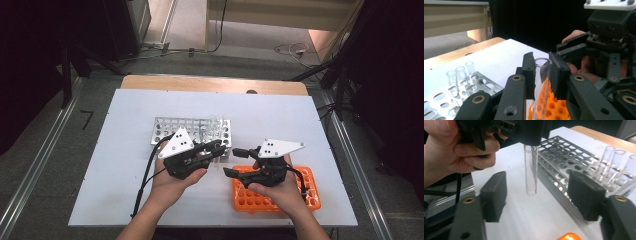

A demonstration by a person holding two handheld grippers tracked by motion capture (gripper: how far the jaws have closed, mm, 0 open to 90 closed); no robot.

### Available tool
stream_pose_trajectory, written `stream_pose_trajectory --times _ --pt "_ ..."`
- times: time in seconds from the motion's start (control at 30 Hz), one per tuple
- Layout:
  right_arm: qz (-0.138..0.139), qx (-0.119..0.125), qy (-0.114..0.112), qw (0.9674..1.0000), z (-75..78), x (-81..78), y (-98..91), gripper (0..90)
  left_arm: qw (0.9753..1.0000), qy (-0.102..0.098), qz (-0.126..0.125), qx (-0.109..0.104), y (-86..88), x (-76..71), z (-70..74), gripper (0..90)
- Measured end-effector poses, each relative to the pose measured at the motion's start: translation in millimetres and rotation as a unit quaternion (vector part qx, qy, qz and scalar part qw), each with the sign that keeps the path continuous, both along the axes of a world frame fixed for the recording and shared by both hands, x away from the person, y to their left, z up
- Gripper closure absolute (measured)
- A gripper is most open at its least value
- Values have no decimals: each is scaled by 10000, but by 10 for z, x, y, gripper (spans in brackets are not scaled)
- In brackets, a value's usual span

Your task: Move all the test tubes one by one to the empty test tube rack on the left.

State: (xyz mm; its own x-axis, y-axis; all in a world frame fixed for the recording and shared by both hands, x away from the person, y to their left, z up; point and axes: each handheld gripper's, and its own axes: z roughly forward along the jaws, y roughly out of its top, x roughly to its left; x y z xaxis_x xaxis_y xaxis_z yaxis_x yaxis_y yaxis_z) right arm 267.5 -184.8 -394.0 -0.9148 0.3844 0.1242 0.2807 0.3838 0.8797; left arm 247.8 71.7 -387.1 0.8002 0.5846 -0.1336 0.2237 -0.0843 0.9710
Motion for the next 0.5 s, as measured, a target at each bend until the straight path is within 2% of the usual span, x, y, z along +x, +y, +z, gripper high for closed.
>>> stream_pose_trajectory --times 0.33,0.5 --pt "-491 102 -24 9987 11 33 -216 7 9998 6 164 -91 118 89 25 755" --pt "-570 195 13 9982 -2 46 -354 0 9996 -26 271 -82 172 153 57 755"
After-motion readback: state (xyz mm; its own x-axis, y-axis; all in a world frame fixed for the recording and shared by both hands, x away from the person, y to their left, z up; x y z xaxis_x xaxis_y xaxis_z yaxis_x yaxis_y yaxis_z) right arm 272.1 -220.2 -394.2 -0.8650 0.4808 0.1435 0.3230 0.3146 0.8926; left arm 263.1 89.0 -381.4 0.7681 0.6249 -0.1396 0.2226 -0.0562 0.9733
